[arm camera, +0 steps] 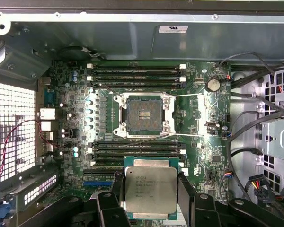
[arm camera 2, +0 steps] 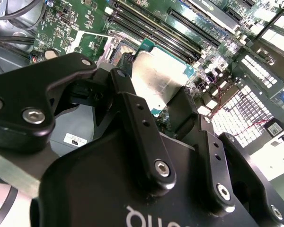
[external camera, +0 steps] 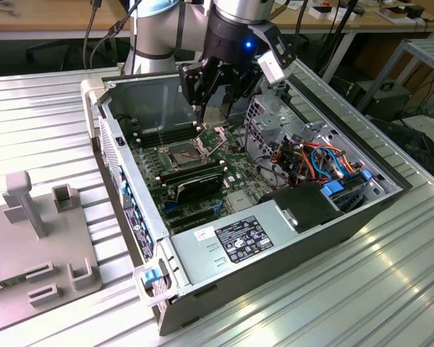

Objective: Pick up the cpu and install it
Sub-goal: 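Pick up the cpu and move it towards the insertion slot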

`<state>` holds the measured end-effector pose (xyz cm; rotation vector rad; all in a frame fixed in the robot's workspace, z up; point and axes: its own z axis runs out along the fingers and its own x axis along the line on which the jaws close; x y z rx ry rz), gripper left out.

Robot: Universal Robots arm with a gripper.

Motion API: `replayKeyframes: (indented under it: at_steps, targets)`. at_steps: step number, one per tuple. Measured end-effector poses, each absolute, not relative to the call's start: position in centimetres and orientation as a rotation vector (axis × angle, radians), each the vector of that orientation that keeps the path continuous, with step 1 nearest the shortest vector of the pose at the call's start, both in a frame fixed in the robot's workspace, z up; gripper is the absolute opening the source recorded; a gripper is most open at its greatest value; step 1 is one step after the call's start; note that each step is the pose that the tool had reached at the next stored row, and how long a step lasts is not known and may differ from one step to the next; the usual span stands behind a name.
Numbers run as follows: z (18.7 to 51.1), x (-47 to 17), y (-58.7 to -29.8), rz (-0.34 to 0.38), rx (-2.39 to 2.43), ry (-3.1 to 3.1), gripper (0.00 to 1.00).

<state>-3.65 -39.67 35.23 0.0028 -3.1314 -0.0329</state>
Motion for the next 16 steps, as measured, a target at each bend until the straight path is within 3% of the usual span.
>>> replayKeyframes:
  at_steps: [12,16]
  targets:
    - [34.5,-3.8,-39.2,-0.033,0.001,-3.131,0.55]
    - [32.9,-3.8,-37.4,-0.033,0.001,-3.131,0.55]
